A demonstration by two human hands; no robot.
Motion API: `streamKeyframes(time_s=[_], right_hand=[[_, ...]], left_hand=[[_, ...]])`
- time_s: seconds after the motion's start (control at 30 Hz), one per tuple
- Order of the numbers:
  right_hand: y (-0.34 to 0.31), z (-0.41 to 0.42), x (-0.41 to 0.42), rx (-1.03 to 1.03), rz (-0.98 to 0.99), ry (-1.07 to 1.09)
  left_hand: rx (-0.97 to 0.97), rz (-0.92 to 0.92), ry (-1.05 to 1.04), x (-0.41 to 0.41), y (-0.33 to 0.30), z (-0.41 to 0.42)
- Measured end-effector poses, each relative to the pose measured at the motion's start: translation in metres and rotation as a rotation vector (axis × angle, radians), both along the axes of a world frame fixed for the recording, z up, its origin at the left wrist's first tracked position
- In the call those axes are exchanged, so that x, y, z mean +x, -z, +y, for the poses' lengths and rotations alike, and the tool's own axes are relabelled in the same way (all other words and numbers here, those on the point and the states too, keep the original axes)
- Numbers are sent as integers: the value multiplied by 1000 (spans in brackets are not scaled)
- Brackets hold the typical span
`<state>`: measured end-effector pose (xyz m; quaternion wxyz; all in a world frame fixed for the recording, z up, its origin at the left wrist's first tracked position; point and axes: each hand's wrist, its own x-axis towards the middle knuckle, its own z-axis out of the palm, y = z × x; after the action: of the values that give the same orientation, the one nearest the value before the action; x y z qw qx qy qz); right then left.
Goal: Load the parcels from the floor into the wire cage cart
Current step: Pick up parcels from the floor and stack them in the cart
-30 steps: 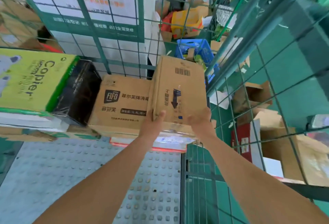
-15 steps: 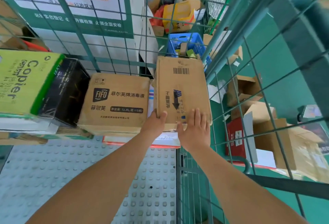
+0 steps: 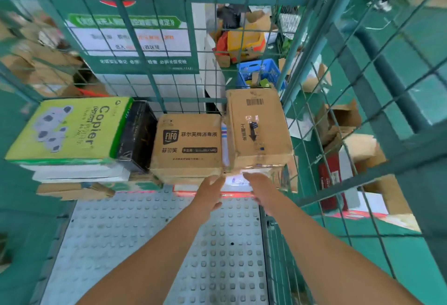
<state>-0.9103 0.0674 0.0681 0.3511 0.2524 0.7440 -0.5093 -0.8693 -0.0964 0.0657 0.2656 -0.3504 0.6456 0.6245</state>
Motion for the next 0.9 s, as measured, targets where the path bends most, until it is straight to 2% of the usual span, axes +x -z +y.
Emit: streamKeyframes(time_s=[0.1,0.27,0.43,0.6,0.9], right_hand=[[-11,-21,53,-191,-140,132],[-25,-65,140,-363,-122,288],[-43,-102,245,-343,-109,409],[-42,-115,366,-338,-132,655],[-38,-85,546,-286,-167,1110]], left_hand=[[35,25,-46,36,-18,-25],[88,77,-43,103,-48,-67],[135,36,70,187,-52,-102],[135,-34,246,266,-49,-112],[130,-101,670,372,-35,-35]])
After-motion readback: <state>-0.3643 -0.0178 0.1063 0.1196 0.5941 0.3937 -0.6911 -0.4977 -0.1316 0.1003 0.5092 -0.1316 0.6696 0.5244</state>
